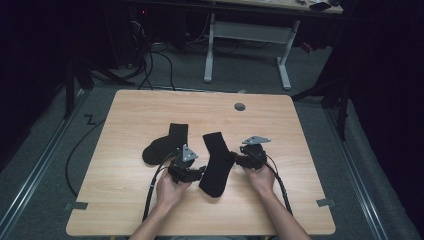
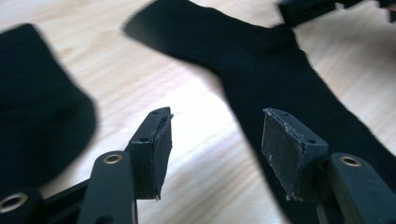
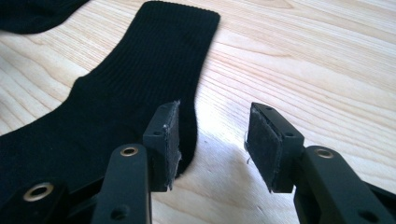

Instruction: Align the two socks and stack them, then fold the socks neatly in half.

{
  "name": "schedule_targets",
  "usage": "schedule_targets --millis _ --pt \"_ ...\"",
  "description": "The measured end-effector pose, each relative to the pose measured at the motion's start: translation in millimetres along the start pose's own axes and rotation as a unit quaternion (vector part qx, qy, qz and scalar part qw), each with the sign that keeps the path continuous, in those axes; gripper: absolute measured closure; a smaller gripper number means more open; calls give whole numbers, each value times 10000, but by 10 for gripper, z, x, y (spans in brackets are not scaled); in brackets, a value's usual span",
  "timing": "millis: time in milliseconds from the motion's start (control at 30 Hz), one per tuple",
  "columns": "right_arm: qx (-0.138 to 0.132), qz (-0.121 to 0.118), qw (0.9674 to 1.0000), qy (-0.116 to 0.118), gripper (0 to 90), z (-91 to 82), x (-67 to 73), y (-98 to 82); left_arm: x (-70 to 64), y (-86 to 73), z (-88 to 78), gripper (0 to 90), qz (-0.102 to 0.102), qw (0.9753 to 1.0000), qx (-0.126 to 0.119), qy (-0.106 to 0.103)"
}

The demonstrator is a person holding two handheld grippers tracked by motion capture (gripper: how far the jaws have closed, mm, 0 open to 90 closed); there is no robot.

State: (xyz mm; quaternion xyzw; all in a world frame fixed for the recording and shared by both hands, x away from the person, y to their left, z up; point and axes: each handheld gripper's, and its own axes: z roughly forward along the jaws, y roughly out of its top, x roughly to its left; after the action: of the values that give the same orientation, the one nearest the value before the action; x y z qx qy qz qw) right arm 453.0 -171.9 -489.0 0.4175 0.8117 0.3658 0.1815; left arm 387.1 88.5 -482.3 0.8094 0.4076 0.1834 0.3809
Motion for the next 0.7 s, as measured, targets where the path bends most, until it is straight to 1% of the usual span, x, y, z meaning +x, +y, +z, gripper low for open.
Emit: schedule_targets --millis 67,100,133,200,233,267,300,367,400,433,467,500,533,567,600,633,667,700 --pt "-54 71 10000 -6 533 -27 -22 -29 60 12 -46 424 -54 9999 -69 103" --pt "-76 97 9999 -13 530 -44 -30 -41 123 35 -100 423 -69 9997 -104 197" --pt "-76 97 9999 -13 530 -44 -30 -41 123 35 -100 420 -69 9997 -104 197" --pt "-118 107 9999 -19 524 -87 -42 -64 190 58 -164 420 -96 9995 -140 282" --pt "-141 94 9998 -55 517 -133 -51 -88 270 83 -216 410 -148 9991 -158 372" --pt "-141 94 9998 -55 517 -133 -51 -88 270 83 -216 410 -148 9991 -158 372" --pt "-164 106 9998 -74 504 -175 -76 -121 361 105 -258 409 -239 9985 -202 440" --pt "-175 124 9997 -108 492 -217 -100 -163 441 123 -281 406 -326 9981 -179 495" --pt "-175 124 9997 -108 492 -217 -100 -163 441 123 -281 406 -326 9981 -179 495" --pt "-176 114 9996 -167 485 -266 -123 -214 503 137 -292 406 -331 9976 -130 586" --pt "-187 98 9996 -186 479 -289 -139 -242 529 140 -296 405 -342 9972 -120 647" --pt "-197 95 9995 -207 475 -310 -157 -271 563 137 -308 405 -340 9970 -122 688" --pt "-197 95 9995 -207 475 -310 -157 -271 563 137 -308 405 -340 9970 -122 688" --pt "-209 110 9994 -255 472 -352 -199 -329 598 139 -316 401 -370 9967 -91 714" --pt "-209 110 9994 -255 472 -352 -199 -329 629 140 -323 401 -385 9962 -74 771" --pt "-205 132 9992 -322 476 -395 -248 -385 697 149 -341 400 -427 9954 -65 856" --pt "-205 132 9992 -322 476 -395 -248 -385 697 149 -341 400 -427 9954 -65 856" --pt "-146 164 9989 -411 477 -440 -296 -435 757 160 -350 400 -486 9946 -87 917"
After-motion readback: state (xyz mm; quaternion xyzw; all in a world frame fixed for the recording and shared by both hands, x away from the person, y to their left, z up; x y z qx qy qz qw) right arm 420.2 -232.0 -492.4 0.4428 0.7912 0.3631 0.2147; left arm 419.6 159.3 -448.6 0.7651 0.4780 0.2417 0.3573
